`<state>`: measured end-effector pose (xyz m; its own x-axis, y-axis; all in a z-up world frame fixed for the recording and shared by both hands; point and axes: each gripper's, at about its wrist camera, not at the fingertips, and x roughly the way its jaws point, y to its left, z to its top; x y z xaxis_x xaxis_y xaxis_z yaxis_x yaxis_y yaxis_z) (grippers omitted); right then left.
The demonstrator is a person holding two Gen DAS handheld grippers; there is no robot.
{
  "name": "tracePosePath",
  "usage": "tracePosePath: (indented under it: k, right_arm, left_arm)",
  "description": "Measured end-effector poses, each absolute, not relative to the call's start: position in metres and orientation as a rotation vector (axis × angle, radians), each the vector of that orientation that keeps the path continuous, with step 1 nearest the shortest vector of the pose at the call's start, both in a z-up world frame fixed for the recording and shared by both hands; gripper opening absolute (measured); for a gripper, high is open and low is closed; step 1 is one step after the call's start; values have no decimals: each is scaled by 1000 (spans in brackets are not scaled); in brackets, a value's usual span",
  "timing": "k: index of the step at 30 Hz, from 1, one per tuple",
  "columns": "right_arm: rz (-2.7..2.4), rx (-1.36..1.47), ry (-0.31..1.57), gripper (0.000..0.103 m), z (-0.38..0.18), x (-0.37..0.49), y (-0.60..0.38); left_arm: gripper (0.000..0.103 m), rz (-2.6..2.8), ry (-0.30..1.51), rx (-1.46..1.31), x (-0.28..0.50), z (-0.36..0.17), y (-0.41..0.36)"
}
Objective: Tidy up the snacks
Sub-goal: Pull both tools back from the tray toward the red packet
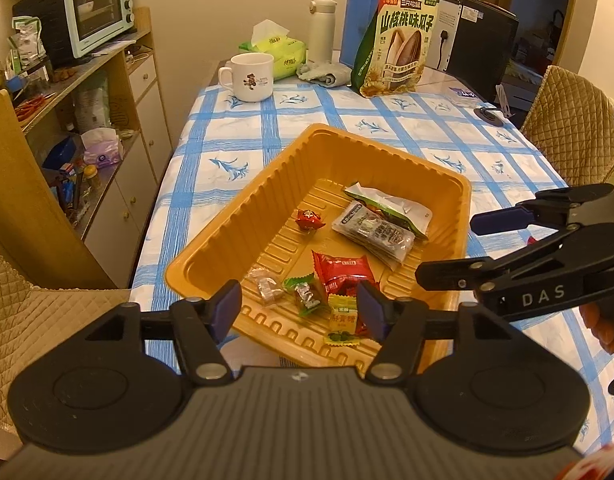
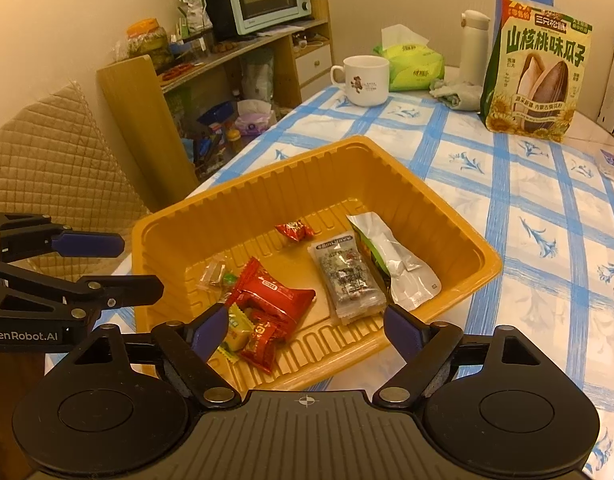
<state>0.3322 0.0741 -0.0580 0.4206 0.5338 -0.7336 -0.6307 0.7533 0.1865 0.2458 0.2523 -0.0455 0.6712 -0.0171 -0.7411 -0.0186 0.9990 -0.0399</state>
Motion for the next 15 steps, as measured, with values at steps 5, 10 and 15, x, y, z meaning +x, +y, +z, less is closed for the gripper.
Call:
tracePosePath:
  k: [5, 10, 15]
  right_arm:
    - [733, -106, 856, 87, -51, 322, 64]
    - [742, -87, 840, 88, -41, 308, 48]
    - [754, -67, 823, 89, -34, 295, 29]
  left_arm:
    - [67, 22, 834, -54, 233, -40, 247]
    - [68, 43, 829, -61, 216, -33, 238]
    - [68, 63, 830, -65, 198, -28, 224]
